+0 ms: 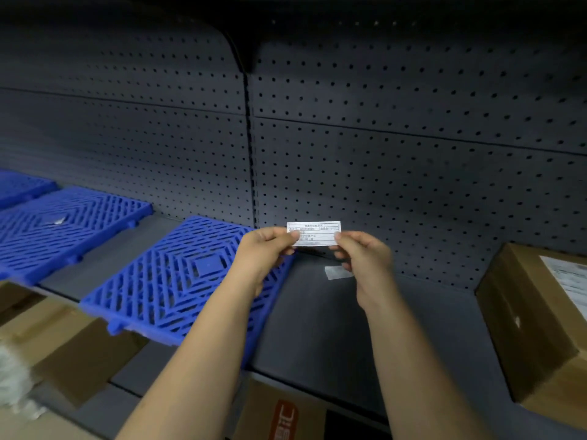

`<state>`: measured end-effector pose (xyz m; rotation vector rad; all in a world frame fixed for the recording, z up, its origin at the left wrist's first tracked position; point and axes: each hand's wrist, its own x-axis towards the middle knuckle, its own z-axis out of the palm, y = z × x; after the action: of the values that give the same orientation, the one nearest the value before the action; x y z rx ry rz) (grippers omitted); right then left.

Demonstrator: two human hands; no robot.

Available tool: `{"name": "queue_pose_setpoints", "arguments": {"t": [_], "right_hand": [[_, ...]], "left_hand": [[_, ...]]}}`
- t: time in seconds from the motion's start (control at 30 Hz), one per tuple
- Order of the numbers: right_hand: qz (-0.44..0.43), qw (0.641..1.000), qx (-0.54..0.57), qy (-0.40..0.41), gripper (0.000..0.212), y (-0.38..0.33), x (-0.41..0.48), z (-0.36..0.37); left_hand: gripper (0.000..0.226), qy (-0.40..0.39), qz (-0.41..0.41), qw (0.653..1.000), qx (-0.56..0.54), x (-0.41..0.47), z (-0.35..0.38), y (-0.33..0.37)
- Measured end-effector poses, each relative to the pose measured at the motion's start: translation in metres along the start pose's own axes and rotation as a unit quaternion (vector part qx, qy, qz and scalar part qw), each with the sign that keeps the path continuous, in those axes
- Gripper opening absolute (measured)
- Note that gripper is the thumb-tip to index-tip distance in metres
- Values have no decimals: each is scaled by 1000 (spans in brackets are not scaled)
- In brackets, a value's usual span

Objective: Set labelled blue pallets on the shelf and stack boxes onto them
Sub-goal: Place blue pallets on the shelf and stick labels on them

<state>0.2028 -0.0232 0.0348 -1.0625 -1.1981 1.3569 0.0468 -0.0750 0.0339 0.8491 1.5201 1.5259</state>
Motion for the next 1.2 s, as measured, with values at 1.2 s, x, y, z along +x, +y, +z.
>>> {"name": "queue_pose_setpoints", "arguments": {"t": [1.2], "right_hand": [[131, 917, 31, -377, 3, 52, -286, 652]], "left_hand": [[9, 409, 47, 902, -130, -161, -681, 33]]}}
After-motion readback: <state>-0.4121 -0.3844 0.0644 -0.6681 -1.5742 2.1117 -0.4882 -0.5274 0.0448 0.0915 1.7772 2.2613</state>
